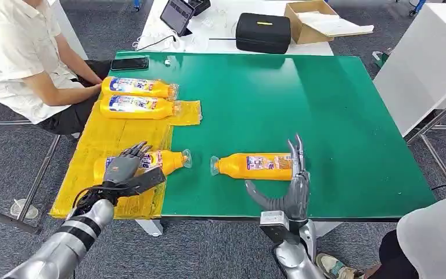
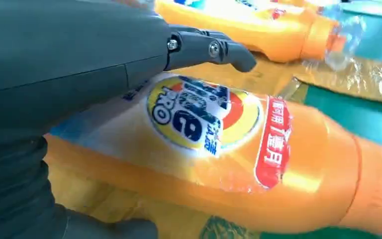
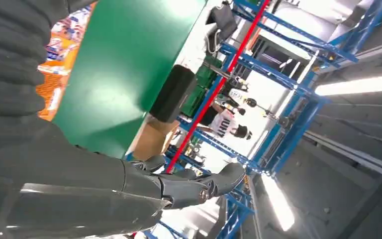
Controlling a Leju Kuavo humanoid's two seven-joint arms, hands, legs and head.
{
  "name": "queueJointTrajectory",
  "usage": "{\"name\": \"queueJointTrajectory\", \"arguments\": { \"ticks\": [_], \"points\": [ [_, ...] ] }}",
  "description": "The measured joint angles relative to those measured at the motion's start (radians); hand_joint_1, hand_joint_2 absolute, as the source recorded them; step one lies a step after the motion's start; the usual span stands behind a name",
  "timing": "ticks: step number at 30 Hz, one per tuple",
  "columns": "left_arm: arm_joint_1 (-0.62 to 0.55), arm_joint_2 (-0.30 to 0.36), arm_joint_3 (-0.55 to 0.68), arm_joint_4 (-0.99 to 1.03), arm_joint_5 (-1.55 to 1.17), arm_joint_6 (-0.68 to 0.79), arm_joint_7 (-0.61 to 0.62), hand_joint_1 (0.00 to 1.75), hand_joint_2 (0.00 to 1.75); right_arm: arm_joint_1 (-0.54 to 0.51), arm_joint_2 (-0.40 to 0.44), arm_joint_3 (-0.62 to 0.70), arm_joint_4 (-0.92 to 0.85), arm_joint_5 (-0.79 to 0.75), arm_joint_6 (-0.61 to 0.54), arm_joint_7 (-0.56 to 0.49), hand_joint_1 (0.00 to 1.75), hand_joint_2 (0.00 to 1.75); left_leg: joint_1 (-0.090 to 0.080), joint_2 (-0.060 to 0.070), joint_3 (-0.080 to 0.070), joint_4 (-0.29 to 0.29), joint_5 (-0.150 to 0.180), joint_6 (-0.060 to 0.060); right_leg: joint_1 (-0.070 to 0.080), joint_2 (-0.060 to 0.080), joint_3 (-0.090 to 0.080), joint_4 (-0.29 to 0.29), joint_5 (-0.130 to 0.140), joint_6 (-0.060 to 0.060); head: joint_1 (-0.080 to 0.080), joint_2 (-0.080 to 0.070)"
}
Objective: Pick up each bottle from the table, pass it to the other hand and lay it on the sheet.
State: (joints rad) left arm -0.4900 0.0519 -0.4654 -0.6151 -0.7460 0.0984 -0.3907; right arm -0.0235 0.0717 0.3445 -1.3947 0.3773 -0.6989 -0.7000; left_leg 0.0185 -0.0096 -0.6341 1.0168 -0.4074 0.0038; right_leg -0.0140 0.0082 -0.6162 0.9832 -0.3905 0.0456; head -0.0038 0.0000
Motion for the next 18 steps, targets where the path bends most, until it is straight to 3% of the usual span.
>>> {"name": "queueJointTrajectory", "arguments": {
  "ticks": [10,18],
  "points": [
    [0.202,-0.019,0.028,-0.401,0.135,0.03,-0.005,0.0,1.75,0.057,-0.001,-0.034,-0.047,0.034,0.0,0.0,0.0,1.75,0.0,0.0,-0.008,0.0,0.0,0.0,0.0,0.0,-0.008,0.0,0.0,0.0,0.0,0.0],
    [0.279,-0.066,0.058,-0.544,0.191,0.128,-0.008,0.0,1.75,0.078,0.013,-0.069,-0.085,0.068,0.0,0.0,0.0,1.75,0.0,0.0,-0.01,0.0,0.0,0.0,0.0,0.0,-0.01,0.0,0.0,0.0,0.0,0.0]
  ]
}}
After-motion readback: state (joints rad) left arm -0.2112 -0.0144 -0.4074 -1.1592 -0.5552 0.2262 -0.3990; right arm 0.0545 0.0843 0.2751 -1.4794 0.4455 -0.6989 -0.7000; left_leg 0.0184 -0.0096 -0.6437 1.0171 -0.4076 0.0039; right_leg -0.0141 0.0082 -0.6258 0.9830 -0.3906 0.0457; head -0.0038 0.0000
